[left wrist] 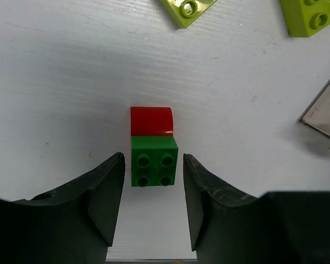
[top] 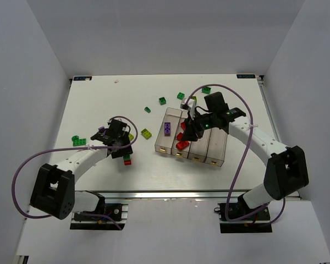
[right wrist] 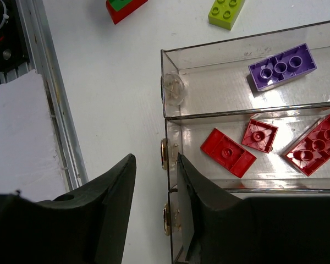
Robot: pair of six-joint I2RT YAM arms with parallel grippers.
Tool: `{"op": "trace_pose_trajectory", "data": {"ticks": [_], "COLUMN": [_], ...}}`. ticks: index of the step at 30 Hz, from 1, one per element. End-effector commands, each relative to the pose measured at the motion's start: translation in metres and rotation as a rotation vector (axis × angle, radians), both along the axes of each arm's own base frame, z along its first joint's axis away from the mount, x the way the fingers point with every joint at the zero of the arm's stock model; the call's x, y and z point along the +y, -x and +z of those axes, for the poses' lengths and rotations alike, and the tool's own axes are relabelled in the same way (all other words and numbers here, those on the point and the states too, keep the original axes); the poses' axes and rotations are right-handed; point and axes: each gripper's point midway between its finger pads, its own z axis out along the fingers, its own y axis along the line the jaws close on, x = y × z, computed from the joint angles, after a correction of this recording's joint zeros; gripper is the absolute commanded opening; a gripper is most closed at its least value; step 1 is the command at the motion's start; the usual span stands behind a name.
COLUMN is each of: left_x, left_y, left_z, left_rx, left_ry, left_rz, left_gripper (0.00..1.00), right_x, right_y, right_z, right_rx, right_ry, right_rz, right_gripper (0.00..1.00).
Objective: Sort the legos into containers by color
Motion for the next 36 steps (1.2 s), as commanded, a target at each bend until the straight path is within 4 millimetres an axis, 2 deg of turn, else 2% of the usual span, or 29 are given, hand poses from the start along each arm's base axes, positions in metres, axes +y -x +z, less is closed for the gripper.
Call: {"op": "trace_pose_trajectory", "data": {"ticks": [1, 9, 10, 13, 14, 15, 17, 18, 20, 22, 26, 27, 29, 31, 32, 34, 35, 36], "left_x": [0.002, 0.003, 0.002, -0.002, -0.004, -0.008, -0.015, -0.022, -0.029, -0.046, -0.069, -0.073, -0.086, -0.096, -0.107, -0.113, -0.117, -0.119], "left_y": [0.003, 0.003, 0.002, -0.001, -0.001, -0.003, -0.007, -0.011, -0.016, -0.018, -0.019, -0.017, -0.01, -0.004, -0.002, 0.007, 0.007, 0.012], "left_z": [-0.007, -0.01, -0.01, -0.007, -0.006, -0.003, 0.006, 0.017, 0.031, 0.053, 0.09, 0.096, 0.109, 0.121, 0.137, 0.143, 0.158, 0.164], "left_rx": [0.015, 0.026, 0.022, 0.01, 0.006, -0.004, -0.035, -0.068, -0.113, -0.173, -0.298, -0.319, -0.348, -0.418, -0.458, -0.499, -0.551, -0.566], "left_ry": [-0.007, -0.021, -0.018, 0.004, 0.01, 0.03, 0.066, 0.109, 0.149, 0.245, 0.4, 0.435, 0.528, 0.616, 0.697, 0.772, 0.826, 0.855], "left_rz": [-0.012, -0.019, -0.02, -0.03, -0.037, -0.047, -0.061, -0.078, -0.095, -0.143, -0.204, -0.221, -0.264, -0.315, -0.354, -0.387, -0.404, -0.426], "left_gripper": [0.56, 0.54, 0.52, 0.33, 0.28, 0.2, 0.13, 0.09, 0.07, 0.05, 0.04, 0.04, 0.03, 0.01, 0.0, 0.0, 0.0, 0.0], "right_x": [0.005, 0.005, 0.005, 0.005, 0.006, 0.008, 0.013, 0.016, 0.022, 0.028, 0.04, 0.043, 0.051, 0.054, 0.059, 0.06, 0.064, 0.064], "right_y": [-0.006, -0.006, -0.006, -0.005, -0.002, 0.002, 0.006, 0.011, 0.019, 0.028, 0.026, 0.026, 0.017, 0.021, 0.017, 0.024, 0.024, 0.026], "right_z": [0.007, 0.008, 0.008, 0.008, 0.008, 0.01, 0.013, 0.021, 0.023, 0.033, 0.047, 0.05, 0.06, 0.065, 0.074, 0.075, 0.078, 0.077], "right_rx": [-0.024, -0.024, -0.027, -0.019, -0.009, 0.006, 0.038, 0.068, 0.139, 0.208, 0.315, 0.377, 0.381, 0.489, 0.446, 0.512, 0.488, 0.501], "right_ry": [-0.016, -0.016, -0.015, -0.019, -0.022, -0.039, -0.054, -0.083, -0.113, -0.166, -0.232, -0.236, -0.278, -0.303, -0.348, -0.37, -0.391, -0.394], "right_rz": [0.005, 0.005, 0.005, 0.011, 0.018, 0.037, 0.058, 0.08, 0.103, 0.142, 0.161, 0.126, 0.104, 0.067, 0.084, 0.091, 0.114, 0.126], "right_gripper": [0.42, 0.42, 0.42, 0.43, 0.47, 0.63, 0.79, 0.89, 0.89, 0.89, 0.89, 0.89, 0.9, 0.9, 0.89, 0.89, 0.89, 0.89]}}
